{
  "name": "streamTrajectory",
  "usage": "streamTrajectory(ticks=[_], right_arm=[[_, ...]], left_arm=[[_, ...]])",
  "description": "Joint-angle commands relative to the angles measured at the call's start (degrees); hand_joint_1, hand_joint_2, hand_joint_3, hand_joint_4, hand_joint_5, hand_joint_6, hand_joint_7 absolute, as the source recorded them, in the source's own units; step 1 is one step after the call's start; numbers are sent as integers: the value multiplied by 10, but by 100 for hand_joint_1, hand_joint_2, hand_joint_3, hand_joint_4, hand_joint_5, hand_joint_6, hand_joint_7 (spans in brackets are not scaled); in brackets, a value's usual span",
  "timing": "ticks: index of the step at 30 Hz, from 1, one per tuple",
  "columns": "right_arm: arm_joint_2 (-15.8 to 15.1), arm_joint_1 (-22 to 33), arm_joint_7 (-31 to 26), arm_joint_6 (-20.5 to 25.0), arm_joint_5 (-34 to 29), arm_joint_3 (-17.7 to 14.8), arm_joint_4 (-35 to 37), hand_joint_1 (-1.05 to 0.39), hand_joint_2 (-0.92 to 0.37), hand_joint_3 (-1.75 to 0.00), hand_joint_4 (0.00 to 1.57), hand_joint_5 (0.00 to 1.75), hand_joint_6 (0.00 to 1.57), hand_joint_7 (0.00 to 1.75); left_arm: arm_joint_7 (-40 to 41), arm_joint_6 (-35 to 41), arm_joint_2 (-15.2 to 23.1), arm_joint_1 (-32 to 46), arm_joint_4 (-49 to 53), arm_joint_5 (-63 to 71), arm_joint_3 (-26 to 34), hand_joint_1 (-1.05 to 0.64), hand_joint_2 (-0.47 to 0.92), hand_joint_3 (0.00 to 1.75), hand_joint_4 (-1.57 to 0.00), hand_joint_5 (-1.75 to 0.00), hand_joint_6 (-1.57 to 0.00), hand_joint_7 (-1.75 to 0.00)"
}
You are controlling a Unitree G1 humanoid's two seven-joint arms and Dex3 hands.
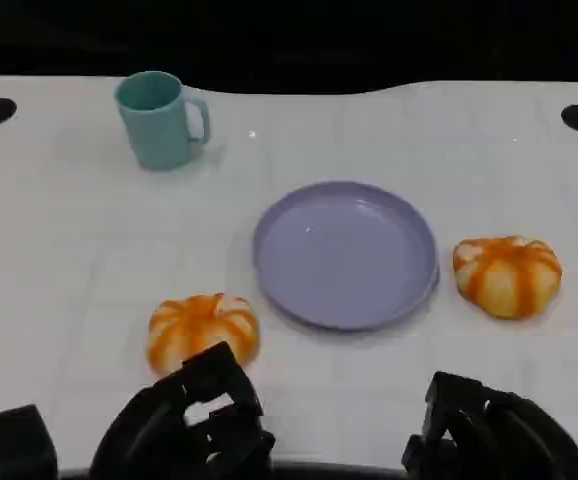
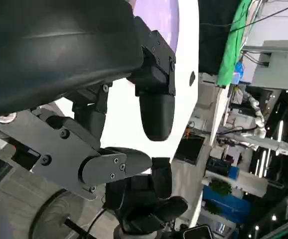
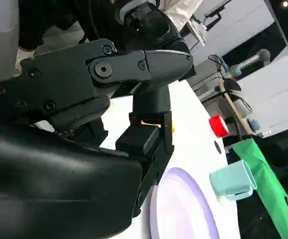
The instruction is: Grasp the bread from the table and place it into the plate.
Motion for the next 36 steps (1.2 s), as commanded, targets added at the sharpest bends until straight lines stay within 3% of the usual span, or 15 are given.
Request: streamTrajectory(ticks=[1, 28, 30, 32, 34, 36], right_arm=[[-5, 0, 0, 3, 6, -7, -4, -70, -92, -24, 85, 161, 76, 138], [-4, 1, -2, 5, 6, -6, -7, -70, -92, -23, 86, 160, 77, 137], [-4, 2, -3, 5, 5, -5, -9, -70, -92, -23, 86, 160, 77, 137], [-4, 3, -4, 5, 4, -4, -11, -70, -92, -23, 86, 161, 77, 138], [-3, 3, -5, 6, 3, -2, -13, -70, -92, -23, 86, 161, 77, 138], [-3, 3, -8, 8, 2, 1, -16, -71, -92, -24, 86, 162, 78, 139]], left_arm=[[-2, -6, 6, -2, 1, 4, 4, -31, 51, 73, -63, -175, -45, -170], [-5, -10, 5, -1, 1, 4, 4, -30, 48, 77, -63, -175, -44, -169], [2, -26, -2, 3, -2, 10, 4, -31, 53, 65, -58, -175, -44, -162], [11, -48, -6, 7, -1, 23, 3, -38, 71, 30, -49, -175, -41, -157], [28, -74, -12, 9, -1, 47, 3, -39, 76, 20, -46, -175, -40, -155], [58, -114, -15, 12, -2, 91, 2, -46, 86, 10, -36, -173, -37, -140]])
